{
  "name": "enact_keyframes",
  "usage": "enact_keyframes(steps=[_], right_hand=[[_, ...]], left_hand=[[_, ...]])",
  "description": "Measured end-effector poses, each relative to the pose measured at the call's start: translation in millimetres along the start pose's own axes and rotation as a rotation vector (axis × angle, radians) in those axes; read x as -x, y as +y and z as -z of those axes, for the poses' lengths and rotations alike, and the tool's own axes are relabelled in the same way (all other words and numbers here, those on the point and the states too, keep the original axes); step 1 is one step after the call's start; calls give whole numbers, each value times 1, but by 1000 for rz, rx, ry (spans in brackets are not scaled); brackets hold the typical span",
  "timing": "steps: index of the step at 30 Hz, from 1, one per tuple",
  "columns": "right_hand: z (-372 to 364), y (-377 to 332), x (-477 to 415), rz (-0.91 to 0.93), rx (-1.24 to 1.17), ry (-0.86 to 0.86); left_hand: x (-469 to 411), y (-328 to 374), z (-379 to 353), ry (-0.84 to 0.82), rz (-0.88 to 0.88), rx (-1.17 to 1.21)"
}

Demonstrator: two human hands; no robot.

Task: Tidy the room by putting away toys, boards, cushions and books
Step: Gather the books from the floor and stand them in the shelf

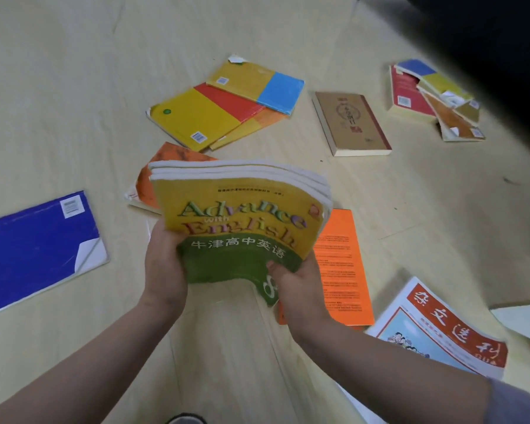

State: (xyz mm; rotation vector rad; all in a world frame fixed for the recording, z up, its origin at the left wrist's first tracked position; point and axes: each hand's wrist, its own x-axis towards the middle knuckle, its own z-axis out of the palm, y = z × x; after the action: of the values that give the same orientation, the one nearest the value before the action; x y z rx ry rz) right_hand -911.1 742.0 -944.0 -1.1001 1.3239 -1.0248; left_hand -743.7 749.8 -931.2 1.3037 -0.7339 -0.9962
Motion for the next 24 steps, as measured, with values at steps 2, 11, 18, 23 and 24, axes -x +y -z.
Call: enact_keyframes(steps=[2, 11, 18, 23, 24], right_hand=[[1, -4, -5, 8, -22, -4], [18, 6, 0, 79, 209, -139], [35, -4, -26, 75, 355, -175], [61, -25, -19, 12, 225, -227], [70, -31, -18, 9, 213, -221]], left_hand=[[5, 2, -5, -18, 22, 63], [5, -12, -2, 17, 29, -134], [-2, 7, -3, 1, -133, -466], [-9, 43, -23, -85, -197, -526], [-9, 50, -30, -104, -190, -527]])
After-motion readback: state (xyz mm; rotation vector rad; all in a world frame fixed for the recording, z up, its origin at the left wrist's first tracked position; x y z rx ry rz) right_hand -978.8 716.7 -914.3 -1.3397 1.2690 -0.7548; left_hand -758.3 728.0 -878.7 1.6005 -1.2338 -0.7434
